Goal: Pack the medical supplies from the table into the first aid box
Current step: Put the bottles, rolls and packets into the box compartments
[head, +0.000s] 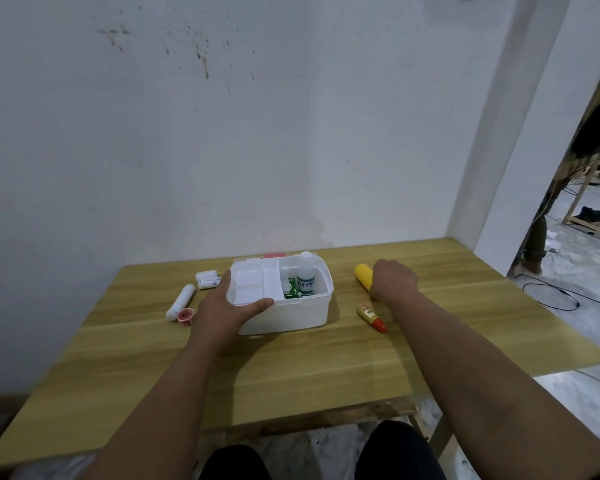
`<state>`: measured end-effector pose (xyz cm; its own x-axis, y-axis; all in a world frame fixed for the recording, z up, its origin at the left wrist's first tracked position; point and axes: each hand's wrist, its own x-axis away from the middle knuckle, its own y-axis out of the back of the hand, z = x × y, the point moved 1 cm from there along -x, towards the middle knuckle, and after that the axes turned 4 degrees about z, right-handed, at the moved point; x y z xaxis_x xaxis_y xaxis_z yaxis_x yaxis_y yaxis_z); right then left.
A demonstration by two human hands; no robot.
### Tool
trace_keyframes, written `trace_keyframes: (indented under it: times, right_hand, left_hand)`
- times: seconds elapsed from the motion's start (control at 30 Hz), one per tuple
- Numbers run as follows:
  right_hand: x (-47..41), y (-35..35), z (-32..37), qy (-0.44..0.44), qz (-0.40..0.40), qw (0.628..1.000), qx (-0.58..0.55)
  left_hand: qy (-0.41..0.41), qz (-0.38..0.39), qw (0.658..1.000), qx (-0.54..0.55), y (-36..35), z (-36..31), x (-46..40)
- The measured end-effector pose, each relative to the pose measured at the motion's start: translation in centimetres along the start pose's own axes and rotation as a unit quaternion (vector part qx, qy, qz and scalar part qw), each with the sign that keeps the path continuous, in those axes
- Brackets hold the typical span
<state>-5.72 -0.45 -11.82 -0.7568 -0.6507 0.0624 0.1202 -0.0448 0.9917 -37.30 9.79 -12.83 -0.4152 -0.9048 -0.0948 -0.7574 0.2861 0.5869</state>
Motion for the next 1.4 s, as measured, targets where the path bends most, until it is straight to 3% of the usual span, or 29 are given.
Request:
trace_keyframes:
  times: [0.17,0.33,0.73,0.93,1.1,1.23,1.4]
  right_hand:
    - [-1.0,1.4,-0.7,0.007,-0.04,0.992,-0.12]
    - [-1.5,2.5,-0.7,0.025,-0.103,0.951,-0.292]
    - [-0.1,7.6,3.4,0.096,-0.185,0.877,-0.433]
    - [1.1,9.5,6.6,0.157,-0.153,0.843,-0.491]
    - [2.7,9.6,8.6,0.214,-0.057,0.881,-0.417]
    - [3.0,7.7,9.5,0.255,-0.054,0.927,-0.271]
    - [3.1,5.5,9.8,0.249,-0.035,0.945,-0.208]
  left_hand:
    - [-0.003,-0.001,1.0,0.0,0.0,-0.1,0.1]
    - [0.003,-0.002,1.0,-0.001,0.0,-0.2,0.1]
    - [0.002,0.0,1.0,-0.011,-0.1,-0.2,0.1]
    - [0.005,-0.001,1.0,-0.008,-0.2,-0.1,0.0]
    - [0.01,0.0,1.0,-0.008,-0.2,0.1,-0.1]
    - [0.008,-0.001,1.0,-0.012,-0.2,0.1,-0.1]
    - [0.013,0.004,1.0,-0.02,-0.2,0.2,-0.2]
